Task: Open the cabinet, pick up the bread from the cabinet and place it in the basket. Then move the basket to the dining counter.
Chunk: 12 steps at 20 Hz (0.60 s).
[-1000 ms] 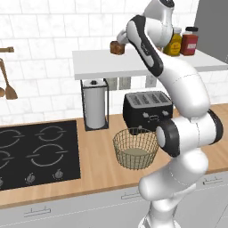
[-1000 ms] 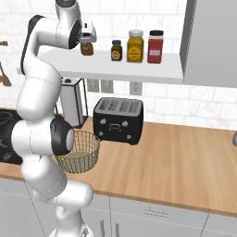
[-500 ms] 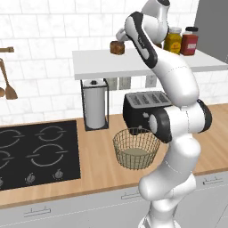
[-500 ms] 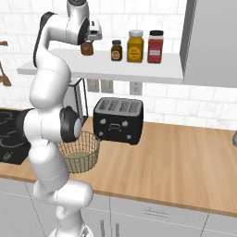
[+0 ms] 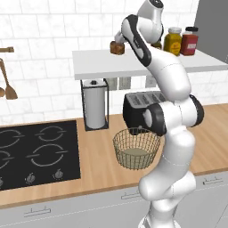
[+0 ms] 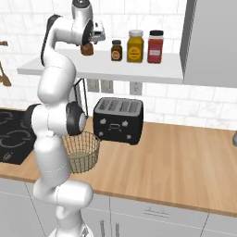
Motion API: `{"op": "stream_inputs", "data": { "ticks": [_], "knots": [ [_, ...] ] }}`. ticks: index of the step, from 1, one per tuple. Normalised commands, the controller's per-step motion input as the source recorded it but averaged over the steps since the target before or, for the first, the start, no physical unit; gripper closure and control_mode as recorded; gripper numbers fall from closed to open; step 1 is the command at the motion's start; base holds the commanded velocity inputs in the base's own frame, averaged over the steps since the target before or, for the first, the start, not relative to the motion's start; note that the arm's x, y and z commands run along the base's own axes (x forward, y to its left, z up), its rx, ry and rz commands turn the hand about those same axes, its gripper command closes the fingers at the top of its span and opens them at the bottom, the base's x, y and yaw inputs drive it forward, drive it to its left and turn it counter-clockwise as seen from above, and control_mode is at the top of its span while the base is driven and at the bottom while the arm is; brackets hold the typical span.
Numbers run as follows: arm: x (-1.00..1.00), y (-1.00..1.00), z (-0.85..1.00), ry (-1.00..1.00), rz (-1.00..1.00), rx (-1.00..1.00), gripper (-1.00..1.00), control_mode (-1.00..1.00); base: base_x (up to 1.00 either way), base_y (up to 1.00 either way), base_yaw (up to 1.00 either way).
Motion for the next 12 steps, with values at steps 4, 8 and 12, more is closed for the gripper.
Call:
{"op": "stream_inputs", "data": {
  "ticks": [4, 8, 12],
  "knots": [
    [0.15, 0.16, -0.07, 0.00, 0.00, -0.03, -1.00, -1.00, 0.00, 0.00, 0.00],
    [0.22, 0.09, -0.03, 0.00, 0.00, -0.03, -1.00, -1.00, 0.00, 0.00, 0.00],
    [0.46, 0.01, -0.05, 0.00, 0.00, -0.07, -1.00, -1.00, 0.00, 0.00, 0.00]
  ]
}}
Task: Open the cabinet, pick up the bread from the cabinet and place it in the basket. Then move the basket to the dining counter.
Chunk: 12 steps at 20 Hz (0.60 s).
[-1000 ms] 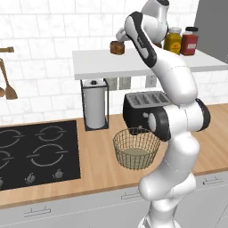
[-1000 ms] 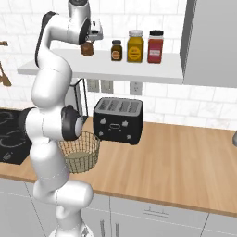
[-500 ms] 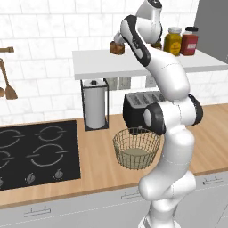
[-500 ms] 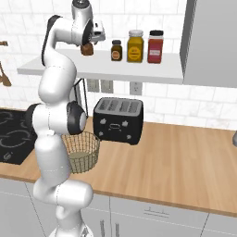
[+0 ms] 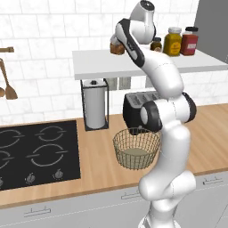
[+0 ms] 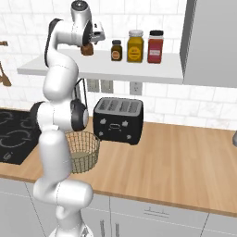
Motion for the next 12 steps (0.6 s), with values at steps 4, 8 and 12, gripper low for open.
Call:
{"op": "stream_inputs", "data": {
  "ticks": [4, 8, 12],
  "knots": [
    [0.42, 0.00, -0.06, 0.05, 0.00, -0.03, -1.00, -1.00, 0.00, 0.00, 0.00],
    [0.19, 0.05, -0.03, 0.02, 0.01, 0.00, -1.00, -1.00, 0.00, 0.00, 0.00],
    [0.17, 0.08, -0.05, 0.03, 0.04, 0.00, -1.00, -1.00, 0.00, 0.00, 0.00]
  ]
}}
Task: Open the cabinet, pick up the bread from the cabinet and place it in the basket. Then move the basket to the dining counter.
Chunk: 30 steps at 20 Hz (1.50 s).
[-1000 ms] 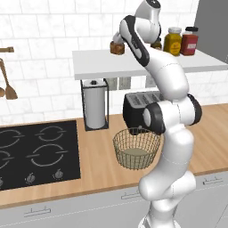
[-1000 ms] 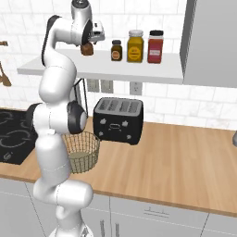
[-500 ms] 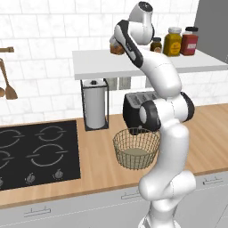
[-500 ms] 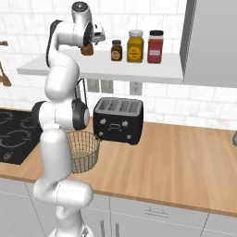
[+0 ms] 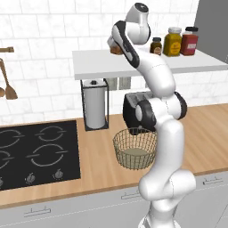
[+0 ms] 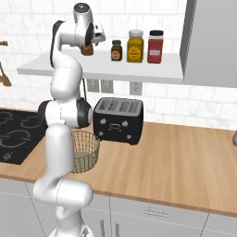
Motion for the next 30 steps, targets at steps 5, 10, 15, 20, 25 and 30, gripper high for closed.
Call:
{"op": "stream_inputs", "data": {
  "ticks": [5, 10, 15, 20, 25, 30],
  "knots": [
    [0.09, 0.10, -0.11, 0.05, 0.06, 0.00, -1.00, -1.00, 0.00, 0.00, 0.00],
    [0.05, 0.10, -0.15, 0.06, 0.07, 0.00, -1.00, -1.00, 0.00, 0.00, 0.00],
    [0.02, 0.10, -0.13, 0.04, 0.07, 0.00, -1.00, -1.00, 0.00, 0.00, 0.00],
    [-0.02, 0.11, -0.16, 0.01, 0.02, 0.00, 1.00, -1.00, 0.00, 0.00, 0.00],
    [-0.32, 0.03, -0.04, -0.01, -0.03, 0.00, 1.00, -1.00, 0.00, 0.00, 0.00],
    [-0.94, 0.01, 0.14, -0.08, -0.20, 0.00, 1.00, -1.00, 0.00, 0.00, 0.00]
  ]
}}
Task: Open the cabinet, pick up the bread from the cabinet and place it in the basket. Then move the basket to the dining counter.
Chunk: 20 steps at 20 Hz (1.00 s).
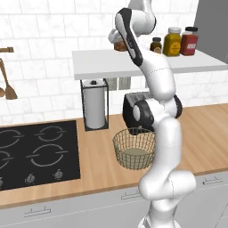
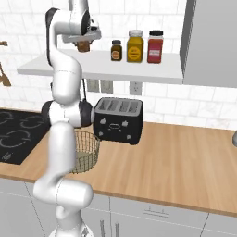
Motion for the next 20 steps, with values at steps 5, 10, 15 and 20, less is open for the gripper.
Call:
{"op": "stream_inputs", "data": {
  "ticks": [5, 10, 15, 20],
  "knots": [
    [-1.00, 0.00, 0.02, -0.15, -0.23, 0.05, 1.00, -1.00, 0.00, 0.00, 0.00],
    [-1.00, -0.01, 0.00, -0.06, -0.23, 0.07, 1.00, -1.00, 0.00, 0.00, 0.00],
    [-1.00, -0.05, -0.32, 0.00, -0.08, 0.02, 1.00, -1.00, 0.00, 0.00, 0.00],
    [-1.00, -0.07, -0.61, -0.22, -0.06, 0.00, 1.00, -1.00, 0.00, 0.00, 0.00]
  ]
}}
